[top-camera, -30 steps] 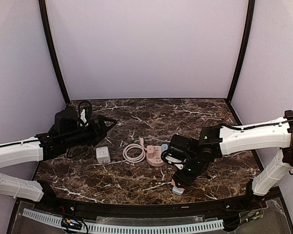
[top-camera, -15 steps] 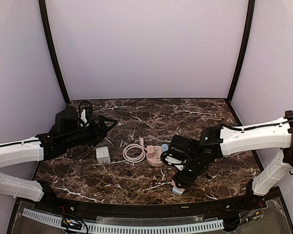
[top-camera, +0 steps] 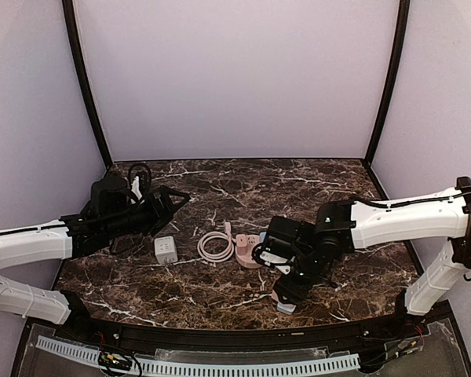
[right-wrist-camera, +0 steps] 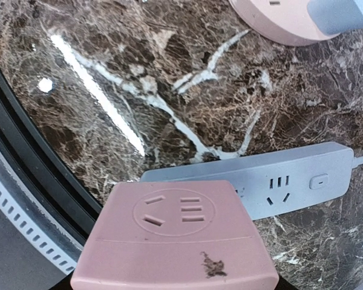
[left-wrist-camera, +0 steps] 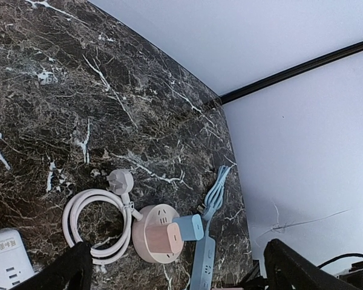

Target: Insert the plug

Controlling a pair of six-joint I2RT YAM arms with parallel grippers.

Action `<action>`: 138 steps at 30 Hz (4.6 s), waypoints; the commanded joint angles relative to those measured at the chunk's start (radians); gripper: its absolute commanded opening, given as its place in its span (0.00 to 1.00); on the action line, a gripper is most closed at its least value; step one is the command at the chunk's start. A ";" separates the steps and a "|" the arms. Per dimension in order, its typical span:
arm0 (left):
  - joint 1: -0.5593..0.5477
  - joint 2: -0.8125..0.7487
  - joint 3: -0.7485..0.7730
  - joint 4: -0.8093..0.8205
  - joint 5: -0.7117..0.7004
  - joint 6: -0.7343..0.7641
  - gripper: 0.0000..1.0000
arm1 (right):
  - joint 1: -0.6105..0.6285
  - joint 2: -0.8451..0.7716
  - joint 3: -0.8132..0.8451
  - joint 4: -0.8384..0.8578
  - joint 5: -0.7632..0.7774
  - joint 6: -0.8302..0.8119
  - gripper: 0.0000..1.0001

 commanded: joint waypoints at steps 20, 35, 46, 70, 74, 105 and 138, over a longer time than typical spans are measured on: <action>-0.004 0.009 -0.020 0.031 0.004 0.027 0.99 | 0.024 -0.009 -0.035 0.016 0.037 0.059 0.00; -0.004 0.012 -0.027 0.040 0.010 0.027 0.99 | 0.024 0.004 -0.063 0.058 0.042 0.054 0.00; -0.005 0.012 -0.031 0.045 0.010 0.026 0.99 | 0.024 -0.024 -0.064 0.032 0.067 0.086 0.00; -0.005 0.030 -0.031 0.058 0.017 0.026 0.99 | 0.026 -0.006 -0.108 0.037 0.047 0.084 0.00; -0.005 0.033 -0.031 0.060 0.019 0.032 0.99 | 0.025 0.020 -0.097 0.032 0.050 0.060 0.00; -0.004 0.037 -0.043 0.077 0.025 0.044 0.99 | 0.024 0.222 0.028 -0.118 0.009 -0.011 0.00; -0.004 0.052 -0.051 0.106 0.039 0.047 0.99 | 0.027 0.199 -0.262 0.234 -0.086 0.100 0.00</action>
